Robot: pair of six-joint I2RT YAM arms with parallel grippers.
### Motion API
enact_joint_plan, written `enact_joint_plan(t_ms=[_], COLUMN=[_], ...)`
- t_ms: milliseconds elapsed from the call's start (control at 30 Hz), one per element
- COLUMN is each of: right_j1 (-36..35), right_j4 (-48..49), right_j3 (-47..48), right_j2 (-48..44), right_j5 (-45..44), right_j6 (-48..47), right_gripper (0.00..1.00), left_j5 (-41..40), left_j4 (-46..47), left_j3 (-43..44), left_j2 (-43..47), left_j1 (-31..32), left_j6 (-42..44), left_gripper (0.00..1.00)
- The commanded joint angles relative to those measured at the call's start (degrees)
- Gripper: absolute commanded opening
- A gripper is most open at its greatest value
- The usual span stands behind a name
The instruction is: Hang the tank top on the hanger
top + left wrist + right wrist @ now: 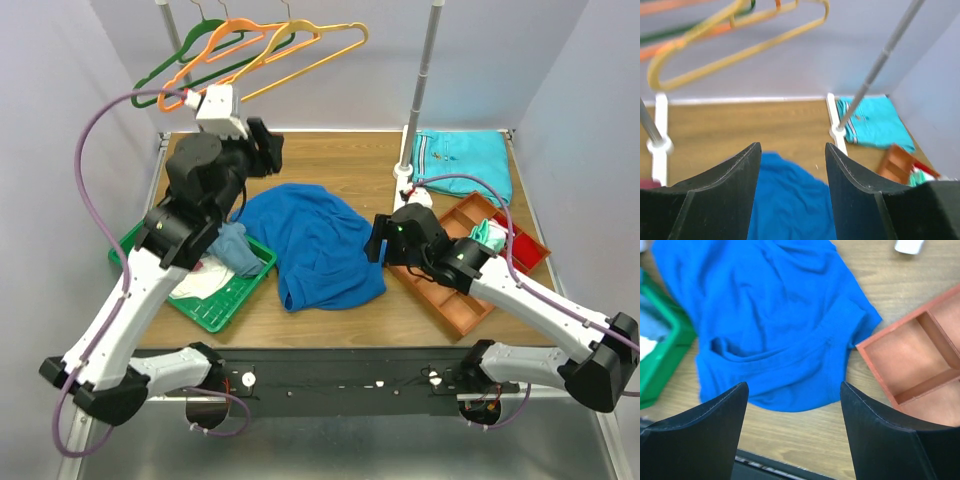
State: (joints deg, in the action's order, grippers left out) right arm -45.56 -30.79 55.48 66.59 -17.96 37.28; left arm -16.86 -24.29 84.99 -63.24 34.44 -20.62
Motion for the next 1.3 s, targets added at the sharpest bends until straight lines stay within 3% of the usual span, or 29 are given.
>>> enact_joint_plan(t_ms=[0,233,367,500,900,1267], right_j1=[0.12,0.12,0.12,0.12,0.03,0.03], right_j4=[-2.0,-2.26,-1.91,-1.47,2.92,3.54], right_j3=[5.51,7.27,6.83,7.0,6.39,4.55], right_j2=[-1.2,-1.99,-2.6,-1.82,-1.45,-2.25], right_j5=[4.41,7.49,9.6,11.18,16.63,15.58], right_j6=[-1.33,-2.21,-4.4,-6.42,-9.94,-9.86], right_gripper=[0.82,0.84,0.84,0.84,0.84,0.84], left_j5=[6.55,27.81,38.19,42.95,42.44,42.88], left_j4=[6.01,5.22,3.82,0.22,-1.9,-1.37], left_j3=[11.73,27.22,32.86,38.92,39.9,39.2], left_j2=[-9.58,-23.14,-28.51,-34.65,-39.85,-43.28], left_j1=[-7.24,-23.42,-27.57,-29.86,-31.45,-31.36], left_j6=[9.11,4.81,5.94,8.31,16.4,15.7], left_gripper=[0.62,0.59,0.58,0.57,0.57,0.56])
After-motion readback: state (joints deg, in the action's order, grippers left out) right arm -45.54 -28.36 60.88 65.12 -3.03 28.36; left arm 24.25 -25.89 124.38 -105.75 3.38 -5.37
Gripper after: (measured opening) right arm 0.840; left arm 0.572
